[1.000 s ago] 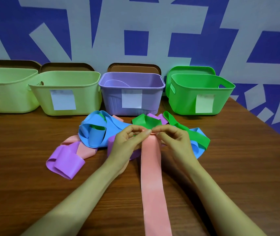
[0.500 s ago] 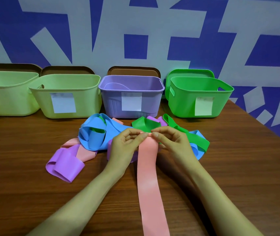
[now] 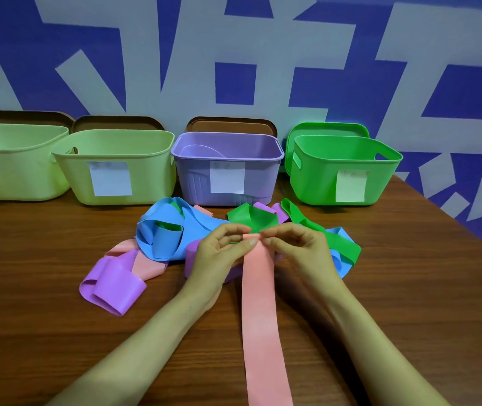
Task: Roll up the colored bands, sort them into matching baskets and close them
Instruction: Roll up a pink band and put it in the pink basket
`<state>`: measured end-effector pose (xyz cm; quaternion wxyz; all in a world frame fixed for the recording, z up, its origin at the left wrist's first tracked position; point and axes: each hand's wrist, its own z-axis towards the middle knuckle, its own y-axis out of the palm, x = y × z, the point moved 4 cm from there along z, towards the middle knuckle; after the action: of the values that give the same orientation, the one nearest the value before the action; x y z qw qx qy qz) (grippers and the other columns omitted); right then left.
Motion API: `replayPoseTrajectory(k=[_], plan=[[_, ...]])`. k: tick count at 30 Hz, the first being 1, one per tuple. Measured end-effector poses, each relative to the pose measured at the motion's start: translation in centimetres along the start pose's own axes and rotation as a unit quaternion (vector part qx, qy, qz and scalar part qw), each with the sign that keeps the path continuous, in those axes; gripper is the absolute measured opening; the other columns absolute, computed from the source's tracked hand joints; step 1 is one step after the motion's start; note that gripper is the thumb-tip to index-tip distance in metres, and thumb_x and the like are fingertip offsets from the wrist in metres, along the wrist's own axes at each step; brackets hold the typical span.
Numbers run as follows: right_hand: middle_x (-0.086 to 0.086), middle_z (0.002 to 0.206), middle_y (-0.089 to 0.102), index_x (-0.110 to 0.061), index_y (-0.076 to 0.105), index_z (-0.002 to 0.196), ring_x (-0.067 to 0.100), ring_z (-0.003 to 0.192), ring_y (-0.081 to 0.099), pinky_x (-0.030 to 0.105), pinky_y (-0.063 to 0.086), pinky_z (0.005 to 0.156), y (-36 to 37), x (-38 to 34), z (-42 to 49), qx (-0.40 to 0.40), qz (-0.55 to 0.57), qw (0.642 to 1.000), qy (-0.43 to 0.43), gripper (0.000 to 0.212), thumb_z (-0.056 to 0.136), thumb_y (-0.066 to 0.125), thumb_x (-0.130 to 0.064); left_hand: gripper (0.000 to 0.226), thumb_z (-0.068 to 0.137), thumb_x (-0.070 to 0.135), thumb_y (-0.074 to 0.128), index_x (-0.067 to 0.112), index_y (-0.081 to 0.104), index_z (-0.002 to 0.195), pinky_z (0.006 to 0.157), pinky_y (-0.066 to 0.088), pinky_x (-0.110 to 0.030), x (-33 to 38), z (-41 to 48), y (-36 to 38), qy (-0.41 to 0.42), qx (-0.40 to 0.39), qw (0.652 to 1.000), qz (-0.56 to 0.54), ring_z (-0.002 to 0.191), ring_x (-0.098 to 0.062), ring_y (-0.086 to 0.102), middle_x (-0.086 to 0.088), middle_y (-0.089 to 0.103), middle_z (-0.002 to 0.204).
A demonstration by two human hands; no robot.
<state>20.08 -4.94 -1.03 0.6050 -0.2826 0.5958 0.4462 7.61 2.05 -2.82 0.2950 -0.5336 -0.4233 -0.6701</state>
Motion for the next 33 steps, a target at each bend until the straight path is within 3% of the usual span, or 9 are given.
replayPoseTrajectory(k=[4,8,10,16,20,23,26,29,33], plan=[[0.006,0.087,0.071,-0.004,0.073,0.078,0.016,0.074,0.065,0.031,0.050,0.064,0.1,0.0,-0.3,-0.019,-0.002,1.000,0.007,0.019,0.079,0.063,0.013,0.018,0.081,0.008,0.070,0.014,0.063,0.096,0.067,0.052,-0.017,0.0,-0.1,-0.2,0.004,0.019,1.000,-0.007,0.087,-0.013,0.069,-0.004,0.072,0.092],[0.003,0.082,0.068,-0.012,0.068,0.094,0.022,0.066,0.058,0.028,0.045,0.055,0.3,0.0,-0.5,-0.036,0.007,0.999,0.033,0.012,0.083,0.068,-0.006,0.019,0.080,0.009,0.071,0.017,0.063,0.095,0.064,0.049,-0.015,0.0,-0.1,-0.3,0.023,0.020,0.999,0.028,0.086,-0.008,0.067,-0.001,0.070,0.093],[0.007,0.074,0.063,-0.009,0.066,0.090,0.019,0.058,0.051,0.023,0.042,0.050,0.2,0.2,-0.2,-0.025,0.027,0.998,0.047,0.003,0.087,0.065,-0.010,0.020,0.080,0.007,0.071,0.017,0.063,0.095,0.064,0.048,-0.014,0.0,0.0,-0.3,0.029,0.017,0.999,0.033,0.083,-0.004,0.065,0.002,0.069,0.091],[0.016,0.077,0.067,0.009,0.063,0.093,0.020,0.066,0.063,0.027,0.053,0.059,0.1,0.4,-0.2,-0.036,0.032,0.998,0.045,0.013,0.083,0.065,0.000,0.024,0.080,0.000,0.069,0.015,0.063,0.098,0.074,0.053,-0.018,-0.1,0.0,-0.3,0.029,0.003,0.999,0.033,0.090,-0.008,0.067,-0.005,0.070,0.098],[0.019,0.081,0.068,0.005,0.066,0.092,0.022,0.070,0.065,0.030,0.054,0.063,-0.2,0.6,0.0,-0.031,0.034,0.998,0.051,0.011,0.081,0.067,0.003,0.026,0.081,-0.001,0.069,0.014,0.062,0.101,0.069,0.052,-0.018,-0.4,0.1,-0.2,0.008,-0.004,0.999,0.031,0.090,-0.010,0.067,-0.004,0.068,0.099],[0.013,0.079,0.070,-0.002,0.068,0.088,0.019,0.072,0.066,0.027,0.055,0.063,-0.4,0.5,0.2,-0.028,0.022,0.998,0.044,0.012,0.079,0.068,0.006,0.027,0.077,0.003,0.073,0.015,0.063,0.099,0.078,0.054,-0.027,-0.8,0.2,-0.2,-0.027,-0.015,0.999,0.019,0.092,-0.016,0.067,-0.005,0.069,0.096],[0.011,0.078,0.071,-0.007,0.069,0.085,0.018,0.075,0.067,0.027,0.054,0.066,-0.5,0.4,0.3,-0.029,0.004,0.999,0.034,0.018,0.077,0.069,0.009,0.030,0.067,0.022,0.079,0.015,0.066,0.094,0.086,0.053,-0.037,-1.1,0.3,-0.2,-0.049,-0.018,0.999,0.011,0.097,-0.025,0.066,-0.009,0.070,0.095],[0.015,0.083,0.070,-0.013,0.071,0.084,0.025,0.079,0.066,0.037,0.051,0.071,-0.5,0.8,0.3,-0.037,0.005,0.998,0.044,0.022,0.074,0.072,0.007,0.019,0.072,0.017,0.077,0.015,0.068,0.089,0.079,0.052,-0.032,-1.1,0.3,-0.4,-0.035,0.000,0.999,0.020,0.092,-0.022,0.066,-0.006,0.069,0.088],[0.010,0.081,0.069,-0.016,0.069,0.087,0.021,0.073,0.065,0.034,0.050,0.063,-0.4,1.1,0.3,-0.043,-0.008,0.997,0.059,0.026,0.073,0.074,0.006,0.015,0.079,0.010,0.073,0.013,0.066,0.091,0.067,0.048,-0.020,-0.7,0.3,-0.5,-0.010,0.015,0.998,0.058,0.087,-0.014,0.066,-0.002,0.068,0.087]])
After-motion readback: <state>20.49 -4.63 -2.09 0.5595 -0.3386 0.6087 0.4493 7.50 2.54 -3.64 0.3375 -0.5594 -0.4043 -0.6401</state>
